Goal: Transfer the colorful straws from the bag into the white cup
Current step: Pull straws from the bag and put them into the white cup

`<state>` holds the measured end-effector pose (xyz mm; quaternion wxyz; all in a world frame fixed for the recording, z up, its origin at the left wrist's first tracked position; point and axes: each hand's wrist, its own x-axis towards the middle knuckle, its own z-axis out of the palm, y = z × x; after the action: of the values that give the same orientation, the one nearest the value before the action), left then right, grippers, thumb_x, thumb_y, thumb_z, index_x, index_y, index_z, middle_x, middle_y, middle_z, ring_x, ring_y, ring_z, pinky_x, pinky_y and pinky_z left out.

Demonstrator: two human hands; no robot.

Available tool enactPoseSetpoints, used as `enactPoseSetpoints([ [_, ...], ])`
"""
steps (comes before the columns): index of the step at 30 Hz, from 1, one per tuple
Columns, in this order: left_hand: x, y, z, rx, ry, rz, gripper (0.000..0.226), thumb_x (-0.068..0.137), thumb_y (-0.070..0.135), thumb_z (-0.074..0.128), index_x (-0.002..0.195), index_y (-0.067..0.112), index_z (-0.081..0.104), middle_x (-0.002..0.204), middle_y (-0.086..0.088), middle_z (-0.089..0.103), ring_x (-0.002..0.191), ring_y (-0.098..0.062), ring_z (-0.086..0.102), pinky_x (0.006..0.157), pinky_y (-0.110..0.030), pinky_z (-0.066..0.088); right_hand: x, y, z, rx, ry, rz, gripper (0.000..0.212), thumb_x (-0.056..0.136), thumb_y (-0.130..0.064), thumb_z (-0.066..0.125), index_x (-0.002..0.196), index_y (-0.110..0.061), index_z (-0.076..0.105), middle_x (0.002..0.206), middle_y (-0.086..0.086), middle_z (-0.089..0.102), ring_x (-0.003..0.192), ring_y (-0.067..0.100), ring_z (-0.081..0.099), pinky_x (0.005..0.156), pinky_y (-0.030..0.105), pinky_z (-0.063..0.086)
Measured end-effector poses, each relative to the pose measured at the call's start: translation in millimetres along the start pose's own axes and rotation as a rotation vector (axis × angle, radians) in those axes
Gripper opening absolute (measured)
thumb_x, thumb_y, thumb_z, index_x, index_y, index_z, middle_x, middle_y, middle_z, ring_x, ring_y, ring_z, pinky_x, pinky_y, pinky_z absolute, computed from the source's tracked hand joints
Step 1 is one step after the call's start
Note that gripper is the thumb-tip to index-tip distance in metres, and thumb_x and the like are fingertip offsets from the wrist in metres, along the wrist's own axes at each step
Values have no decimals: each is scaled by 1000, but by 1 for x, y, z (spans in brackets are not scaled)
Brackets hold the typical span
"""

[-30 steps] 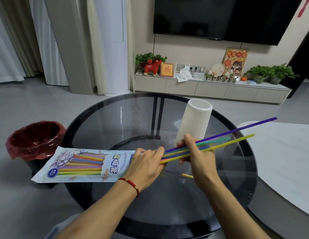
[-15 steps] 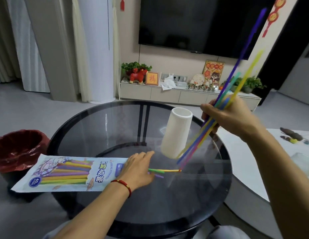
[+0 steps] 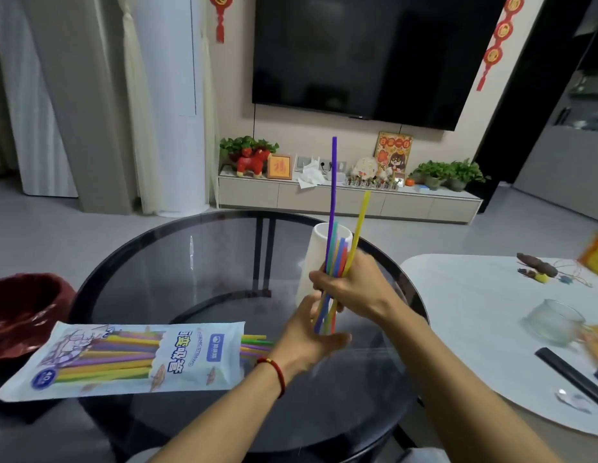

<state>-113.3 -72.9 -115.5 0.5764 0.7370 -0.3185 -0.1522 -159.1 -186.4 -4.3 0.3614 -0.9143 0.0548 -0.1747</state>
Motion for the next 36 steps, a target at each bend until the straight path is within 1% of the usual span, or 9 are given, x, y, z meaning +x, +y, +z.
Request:
enactPoseSetpoints([
  [3, -1, -6, 2, -15, 21, 23, 67, 72, 33, 83, 129, 33, 49, 120, 11, 64, 113, -11, 62, 95, -39, 56, -11, 14, 12, -25, -10, 24, 20, 92, -19, 74, 84, -1, 73, 78, 15, 77, 49, 9, 69, 44, 17, 52],
  [8, -1, -6, 11, 13, 69, 34, 57, 69, 33, 81, 119, 37, 52, 108, 16, 66, 103, -6, 65, 86, -28, 58, -19, 19, 19, -14, 51, -21, 18, 91, -20, 74, 83, -4, 73, 77, 13, 75, 70, 24, 73, 59, 36, 62],
  [12, -4, -2, 16, 74, 137, 56, 40, 74, 29, 74, 103, 45, 53, 90, 24, 65, 86, 8, 64, 67, -6, 50, -23, 17, 24, 56, 61, -25, 14, 91, -21, 74, 81, -11, 70, 76, 8, 72, 74, 15, 73, 59, 24, 62],
  [14, -5, -3, 14, 93, 144, 60, 31, 79, 22, 71, 96, 43, 55, 83, 21, 65, 79, 9, 64, 59, -4, 47, -25, 16, 25, 113, 70, -22, 12, 91, -21, 75, 83, -14, 70, 77, 4, 72, 75, 9, 72, 59, 16, 58],
  [17, -6, -2, 12, 95, 185, 78, 23, 82, 17, 68, 86, 38, 61, 72, 14, 67, 74, 1, 66, 55, -7, 46, -28, 14, 23, 167, 97, -34, 14, 92, -21, 75, 83, -11, 71, 75, 5, 71, 72, 14, 72, 62, 23, 61],
  [22, -9, 0, 13, 75, 166, 76, 18, 85, 21, 71, 82, 35, 61, 69, 17, 67, 72, 3, 66, 58, -5, 47, -30, 8, 22, 252, 154, -13, 14, 93, -17, 74, 80, -15, 69, 70, 7, 68, 75, 30, 71, 69, 43, 65],
  [30, -12, 3, 14, 65, 138, 81, 16, 86, 28, 72, 92, 38, 61, 76, 24, 66, 77, 9, 65, 59, -3, 46, -32, 13, 23, 264, 133, -14, 11, 89, -20, 77, 83, -24, 69, 72, -11, 71, 73, 14, 73, 64, 27, 64],
  [33, -13, 3, 15, 59, 146, 95, 23, 87, 28, 72, 100, 41, 58, 89, 21, 66, 89, 2, 67, 76, -12, 54, -33, 23, 27, 121, 67, 6, 11, 90, -22, 76, 92, -12, 71, 83, 4, 73, 78, 22, 74, 69, 35, 66],
  [36, -14, 3, 18, 37, 137, 34, 25, 88, 17, 71, 92, 38, 59, 86, 14, 66, 88, -7, 69, 77, -24, 59, -35, 32, 31, 75, -20, 30, 11, 94, -20, 73, 99, -11, 71, 84, -1, 71, 77, 11, 73, 63, 19, 60],
])
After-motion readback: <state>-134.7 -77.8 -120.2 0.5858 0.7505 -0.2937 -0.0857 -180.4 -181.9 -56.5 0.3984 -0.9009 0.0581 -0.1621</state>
